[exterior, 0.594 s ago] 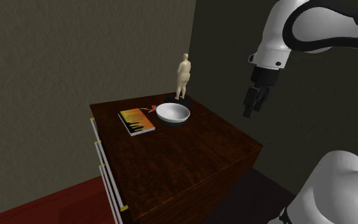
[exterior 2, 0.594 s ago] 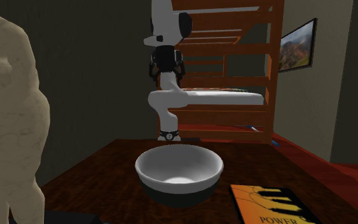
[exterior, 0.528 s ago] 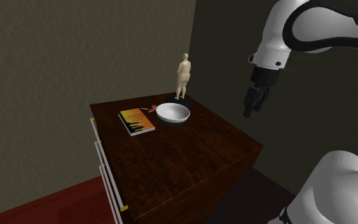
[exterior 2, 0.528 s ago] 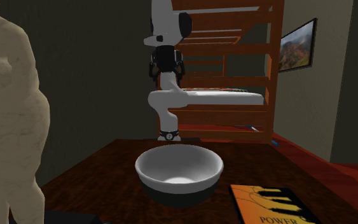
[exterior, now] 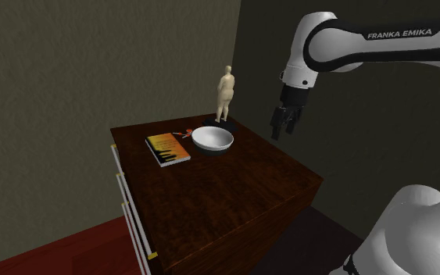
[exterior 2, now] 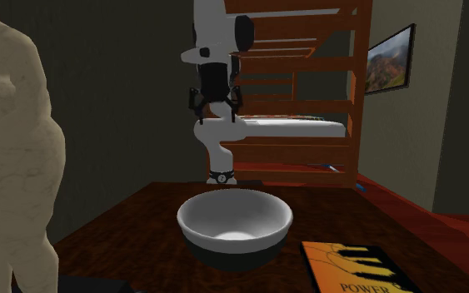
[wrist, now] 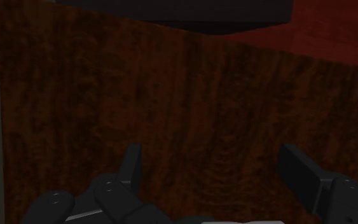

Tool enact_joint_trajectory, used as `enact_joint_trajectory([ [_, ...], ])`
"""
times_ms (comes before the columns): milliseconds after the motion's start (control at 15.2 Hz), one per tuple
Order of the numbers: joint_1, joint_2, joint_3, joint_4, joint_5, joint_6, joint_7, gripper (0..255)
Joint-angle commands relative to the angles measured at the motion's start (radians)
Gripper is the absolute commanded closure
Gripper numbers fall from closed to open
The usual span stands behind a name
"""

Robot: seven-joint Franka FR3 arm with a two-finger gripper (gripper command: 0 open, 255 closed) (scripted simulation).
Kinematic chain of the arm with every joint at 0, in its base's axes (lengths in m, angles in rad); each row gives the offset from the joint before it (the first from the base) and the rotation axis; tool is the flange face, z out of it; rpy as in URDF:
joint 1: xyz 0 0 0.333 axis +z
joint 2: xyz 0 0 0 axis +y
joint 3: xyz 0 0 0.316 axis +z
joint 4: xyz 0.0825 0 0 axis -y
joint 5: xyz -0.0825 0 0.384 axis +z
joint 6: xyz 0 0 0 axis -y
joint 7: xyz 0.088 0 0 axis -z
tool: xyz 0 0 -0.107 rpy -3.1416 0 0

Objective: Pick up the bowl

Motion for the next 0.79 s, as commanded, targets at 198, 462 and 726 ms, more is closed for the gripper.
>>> enact_joint_trajectory([
  [198, -0.003, 0.189, -0.018, 0.103, -0.003, 0.102, -0.015, 0],
  [462, -0.004, 0.339, -0.028, 0.206, 0.002, 0.162, -0.022, 0],
  [726, -0.008, 0.489, -0.036, 0.329, 0.011, 0.201, -0.030, 0],
])
